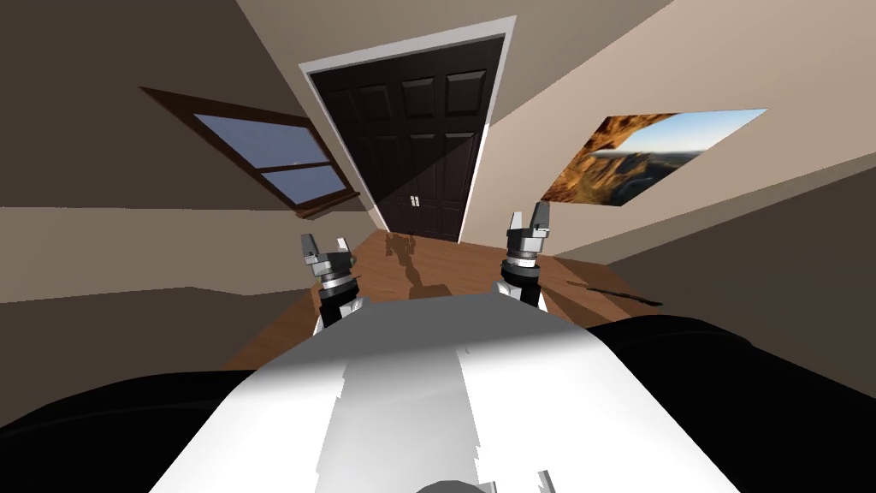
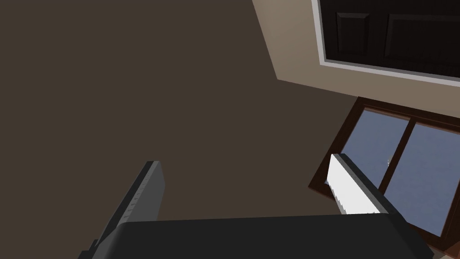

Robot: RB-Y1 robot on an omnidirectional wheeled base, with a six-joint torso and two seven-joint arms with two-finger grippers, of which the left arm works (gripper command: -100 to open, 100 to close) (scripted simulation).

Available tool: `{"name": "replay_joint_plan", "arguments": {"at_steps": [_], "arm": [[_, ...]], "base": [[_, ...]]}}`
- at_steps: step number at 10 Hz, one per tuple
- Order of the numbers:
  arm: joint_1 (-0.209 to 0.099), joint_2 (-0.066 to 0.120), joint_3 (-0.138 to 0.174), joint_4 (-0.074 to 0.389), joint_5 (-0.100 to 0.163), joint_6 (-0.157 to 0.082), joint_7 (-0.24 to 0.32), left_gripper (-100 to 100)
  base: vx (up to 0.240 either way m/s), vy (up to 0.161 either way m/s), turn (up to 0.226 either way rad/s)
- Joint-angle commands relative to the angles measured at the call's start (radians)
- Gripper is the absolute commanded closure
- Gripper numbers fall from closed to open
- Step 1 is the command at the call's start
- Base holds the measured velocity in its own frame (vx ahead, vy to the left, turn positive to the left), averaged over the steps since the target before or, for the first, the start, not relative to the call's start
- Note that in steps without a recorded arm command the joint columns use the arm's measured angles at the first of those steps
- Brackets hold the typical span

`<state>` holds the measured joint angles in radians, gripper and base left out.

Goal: Push the door open

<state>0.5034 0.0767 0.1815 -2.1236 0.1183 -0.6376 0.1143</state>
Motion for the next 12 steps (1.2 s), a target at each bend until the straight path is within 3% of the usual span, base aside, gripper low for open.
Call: {"name": "replay_joint_plan", "arguments": {"at_steps": [1, 4, 12], "arm": [[-0.014, 0.007, 0.032, 0.027, 0.0, -0.002, -0.005, -100], [-0.032, 0.016, 0.082, 0.064, -0.001, -0.005, -0.013, -100], [-0.082, 0.035, 0.224, 0.169, -0.003, -0.014, -0.035, -100]], "base": [[-0.168, 0.029, -0.222], [-0.147, 0.04, -0.208], [-0.039, 0.056, -0.233]]}}
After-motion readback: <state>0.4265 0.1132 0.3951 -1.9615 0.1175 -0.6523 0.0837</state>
